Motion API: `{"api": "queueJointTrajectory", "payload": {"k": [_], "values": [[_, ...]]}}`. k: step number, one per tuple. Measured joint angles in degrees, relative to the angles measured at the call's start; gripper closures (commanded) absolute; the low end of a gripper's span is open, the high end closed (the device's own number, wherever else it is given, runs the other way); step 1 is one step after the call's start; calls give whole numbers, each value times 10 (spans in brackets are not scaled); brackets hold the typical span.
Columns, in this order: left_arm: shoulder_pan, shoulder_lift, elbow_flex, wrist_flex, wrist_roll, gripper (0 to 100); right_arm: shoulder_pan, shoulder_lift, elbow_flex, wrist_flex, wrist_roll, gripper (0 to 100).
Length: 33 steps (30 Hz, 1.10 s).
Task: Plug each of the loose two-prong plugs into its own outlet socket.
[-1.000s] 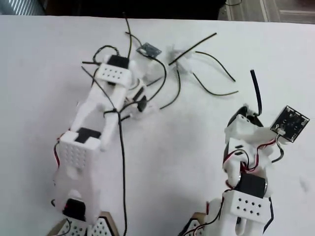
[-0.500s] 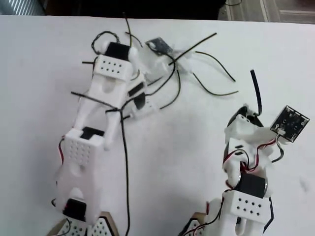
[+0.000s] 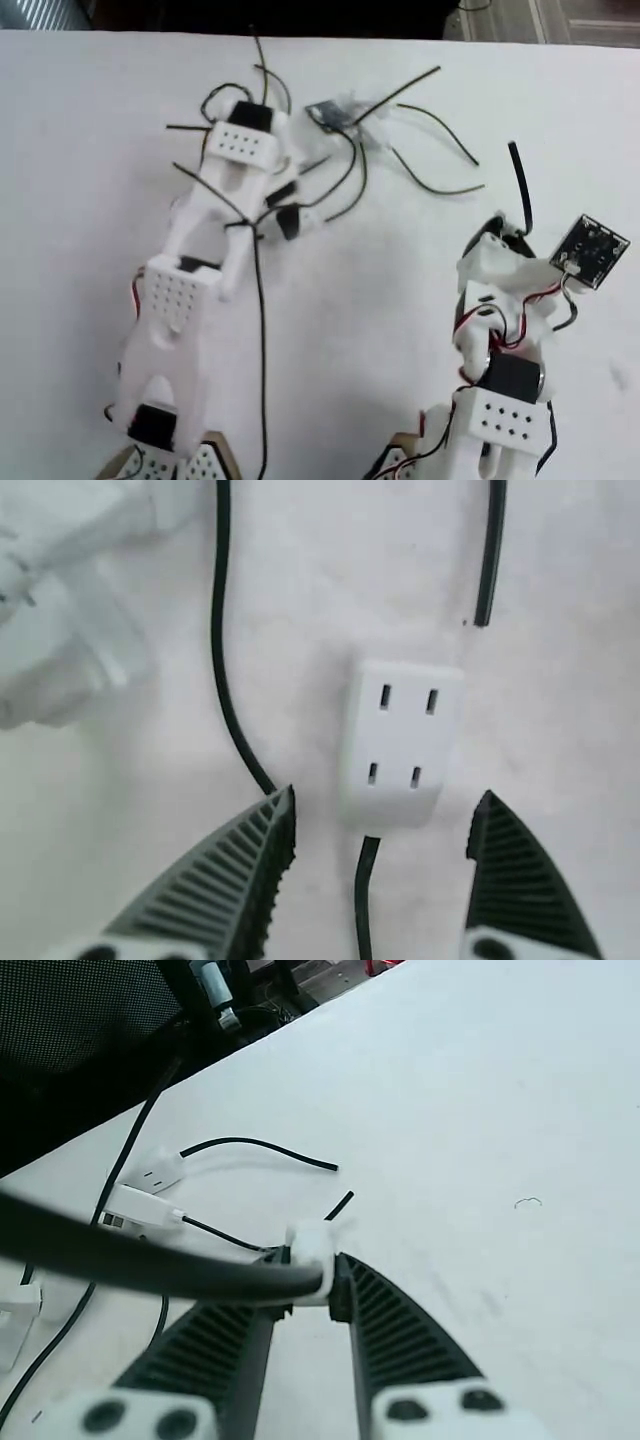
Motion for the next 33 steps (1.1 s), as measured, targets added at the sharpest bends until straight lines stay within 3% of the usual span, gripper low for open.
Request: {"api": "queueJointTrajectory", "payload": {"k": [12, 23, 33], "values": [[12, 70, -6, -34, 0, 857, -28, 0, 0, 0, 0, 978], [17, 69, -66, 55, 0, 978, -29, 0, 0, 0, 0, 980], [44, -91, 134, 55, -3, 978, -29, 0, 0, 0, 0, 980]]}}
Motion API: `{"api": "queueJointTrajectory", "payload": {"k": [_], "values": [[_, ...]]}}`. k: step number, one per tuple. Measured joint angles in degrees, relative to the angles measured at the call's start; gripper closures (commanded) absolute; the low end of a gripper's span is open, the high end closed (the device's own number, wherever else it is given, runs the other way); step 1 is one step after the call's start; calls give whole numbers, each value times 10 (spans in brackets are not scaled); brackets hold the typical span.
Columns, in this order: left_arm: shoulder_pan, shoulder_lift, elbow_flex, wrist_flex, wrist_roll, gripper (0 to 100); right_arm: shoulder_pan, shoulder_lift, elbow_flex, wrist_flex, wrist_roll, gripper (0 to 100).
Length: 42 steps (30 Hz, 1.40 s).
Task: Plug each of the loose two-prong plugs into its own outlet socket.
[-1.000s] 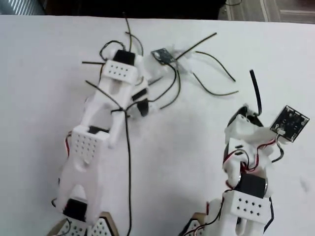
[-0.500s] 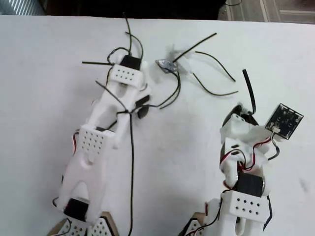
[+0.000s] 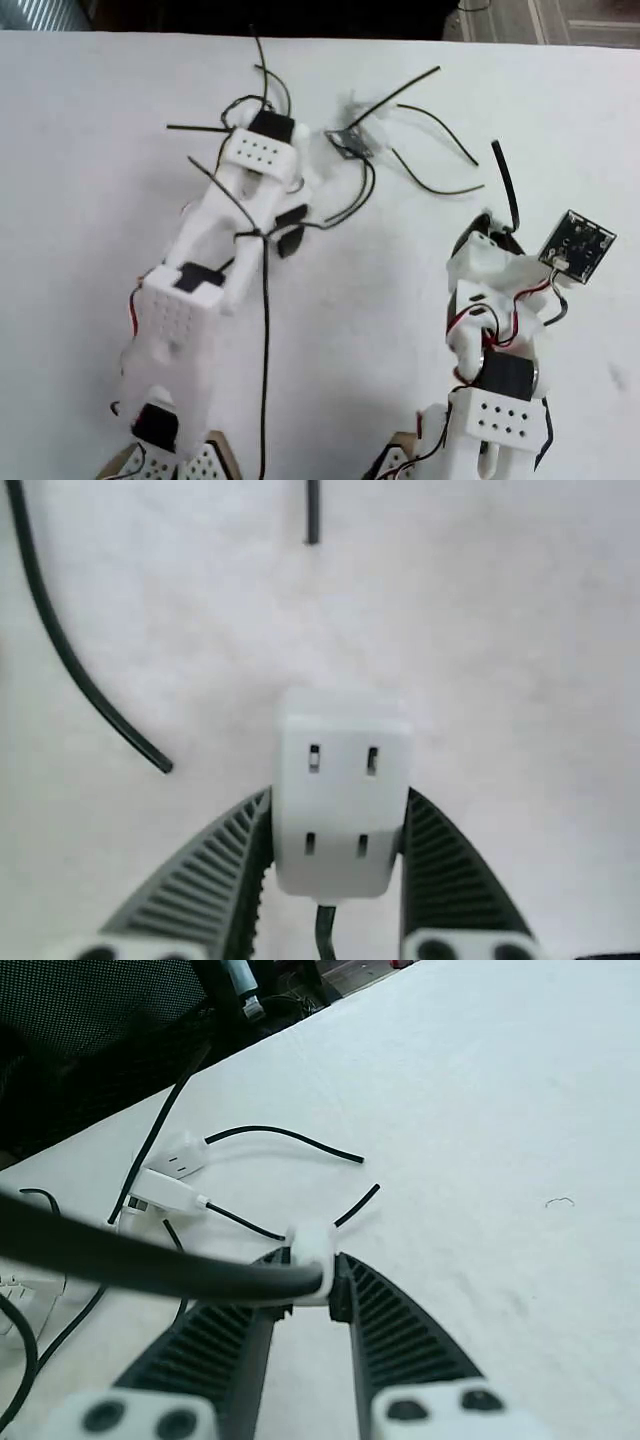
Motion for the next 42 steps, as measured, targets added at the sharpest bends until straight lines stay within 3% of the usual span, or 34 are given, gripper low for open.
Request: {"api": "queueJointTrajectory", "payload": {"k": [6, 12, 14, 17, 20, 23, 27, 32, 37, 42], "values": [[32, -151, 207, -79, 23, 978, -7, 0, 0, 0, 0, 980], [40, -298, 462, -262, 66, 972, -32, 0, 0, 0, 0, 981], [40, -331, 534, -322, 80, 921, -34, 0, 0, 0, 0, 981], [40, -363, 606, -371, 88, 759, -33, 0, 0, 0, 9, 981], [40, -388, 640, -384, 100, 683, -33, 0, 2, 0, 18, 981], [33, -414, 649, -388, 142, 696, -37, 0, 6, 0, 22, 981], [18, -459, 649, -384, 147, 710, -61, 0, 10, 0, 22, 981], [4, -554, 649, -322, 146, 788, -84, 0, 11, 0, 23, 981], [-84, -664, 658, -274, 146, 816, -116, 0, 11, 0, 29, 981], [-213, -744, 744, -298, 146, 819, -218, 0, 11, -6, 76, 981]]}}
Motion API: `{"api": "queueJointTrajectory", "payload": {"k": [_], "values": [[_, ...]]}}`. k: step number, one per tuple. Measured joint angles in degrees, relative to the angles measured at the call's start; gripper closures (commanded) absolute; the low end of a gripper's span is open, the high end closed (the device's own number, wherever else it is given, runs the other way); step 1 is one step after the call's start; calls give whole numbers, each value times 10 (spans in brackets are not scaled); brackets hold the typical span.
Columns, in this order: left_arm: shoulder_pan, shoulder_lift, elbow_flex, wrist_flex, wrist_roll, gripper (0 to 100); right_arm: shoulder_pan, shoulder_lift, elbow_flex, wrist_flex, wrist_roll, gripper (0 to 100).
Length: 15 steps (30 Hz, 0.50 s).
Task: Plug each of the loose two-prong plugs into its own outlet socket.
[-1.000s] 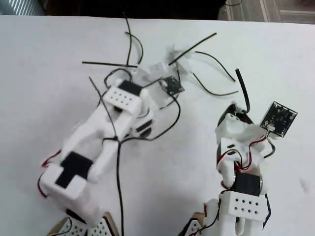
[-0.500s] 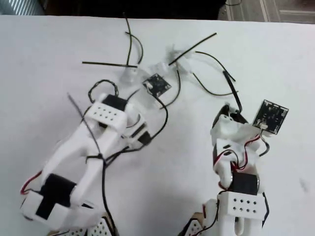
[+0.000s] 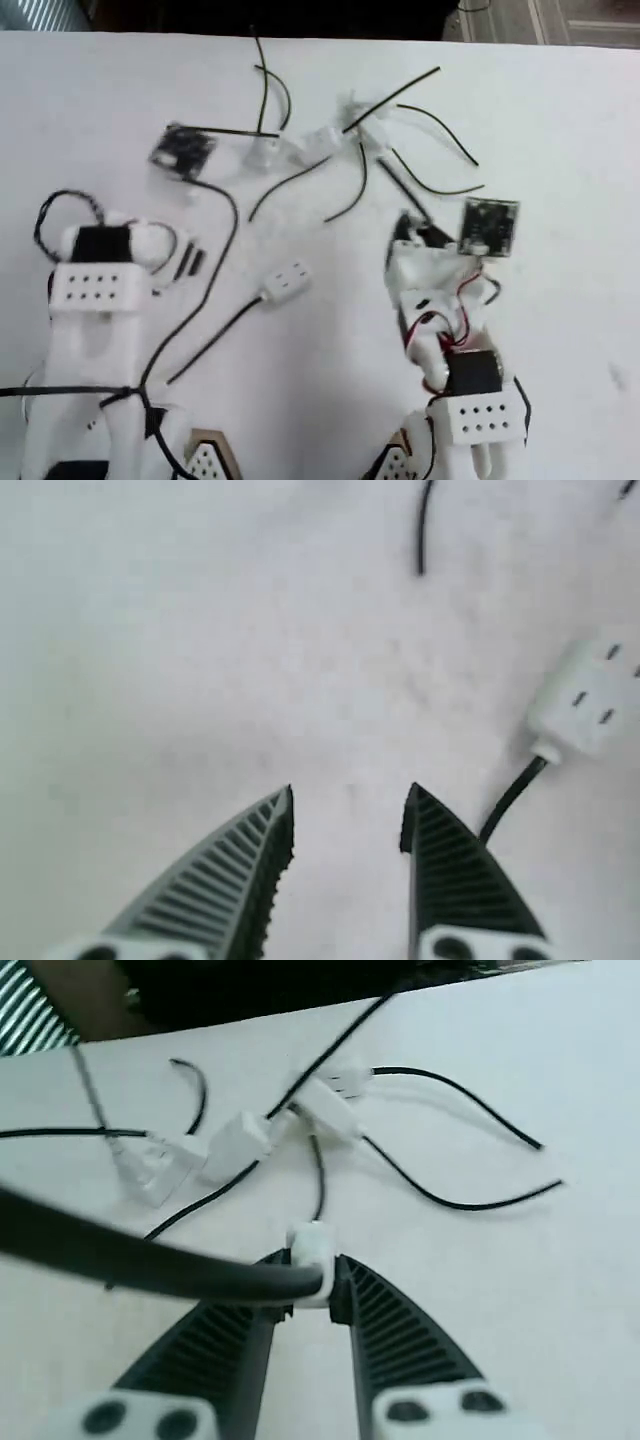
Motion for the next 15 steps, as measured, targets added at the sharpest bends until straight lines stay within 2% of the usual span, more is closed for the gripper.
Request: {"api": "queueJointTrajectory", "payload": {"k": [8, 15], "values": [[-118, -84, 188, -130, 0, 819, -199, 0, 0, -22, 59, 981], [-135, -92, 281, -227, 0, 819, -267, 57, 0, -83, 79, 981]]}}
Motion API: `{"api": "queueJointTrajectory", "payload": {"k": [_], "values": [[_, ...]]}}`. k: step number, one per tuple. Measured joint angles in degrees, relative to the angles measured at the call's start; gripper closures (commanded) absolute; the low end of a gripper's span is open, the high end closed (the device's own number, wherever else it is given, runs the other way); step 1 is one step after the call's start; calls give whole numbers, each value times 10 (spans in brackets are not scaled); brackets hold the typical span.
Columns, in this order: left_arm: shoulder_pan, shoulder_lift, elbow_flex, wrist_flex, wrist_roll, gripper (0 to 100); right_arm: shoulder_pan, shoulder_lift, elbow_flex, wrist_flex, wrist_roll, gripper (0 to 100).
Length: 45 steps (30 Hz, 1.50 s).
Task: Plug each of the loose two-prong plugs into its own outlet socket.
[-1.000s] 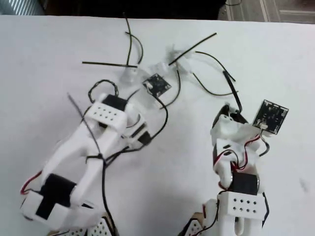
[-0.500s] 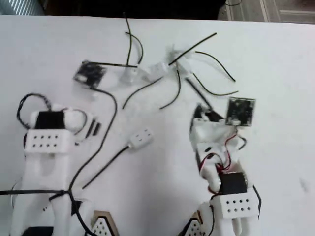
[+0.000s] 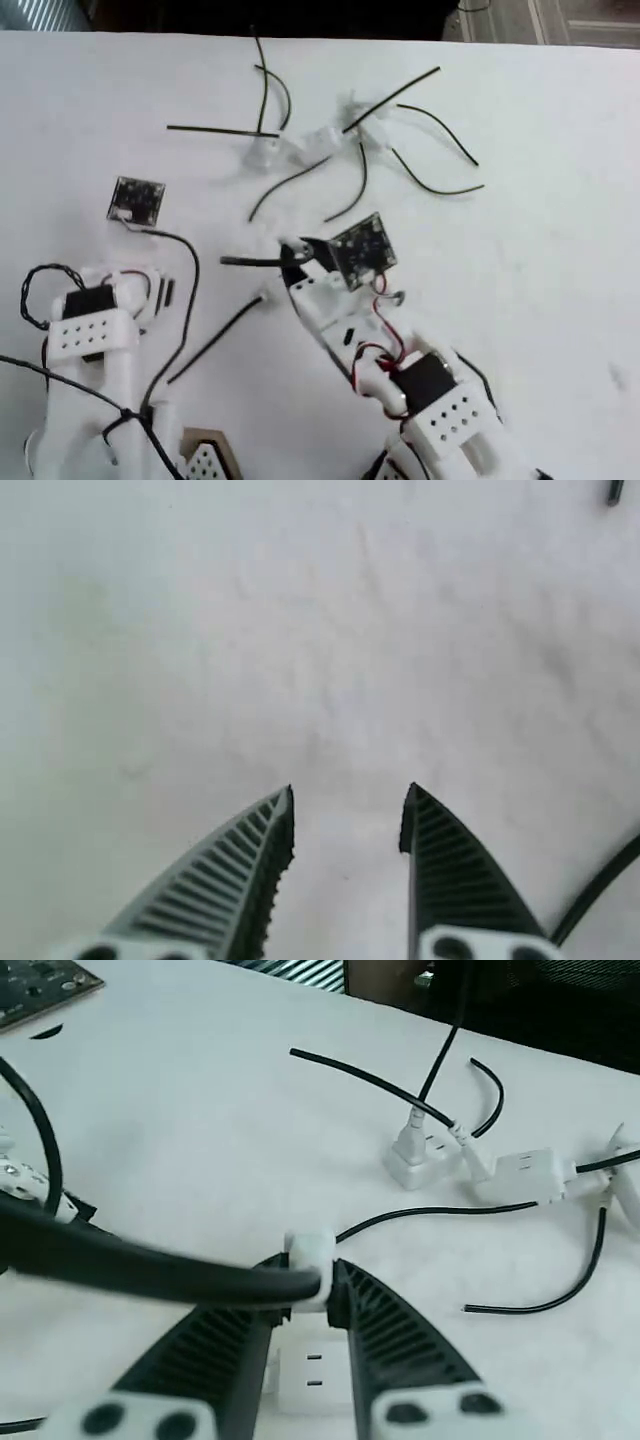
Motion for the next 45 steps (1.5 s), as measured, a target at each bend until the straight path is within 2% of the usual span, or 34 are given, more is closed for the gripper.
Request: {"api": "queueJointTrajectory", "payload": {"k": [5, 11, 16, 39, 45], "values": [[0, 0, 12, -12, 0, 819, 0, 133, -6, -65, 4, 981], [1, 0, 15, -12, 0, 819, -1, 302, -98, -28, 4, 981], [1, 0, 17, -12, 0, 819, 24, 395, -139, -16, -30, 981], [1, 0, 20, -12, 0, 819, 53, 411, -142, 25, -34, 981], [1, 0, 20, -12, 0, 819, 54, 467, -175, 21, -23, 981]]}}
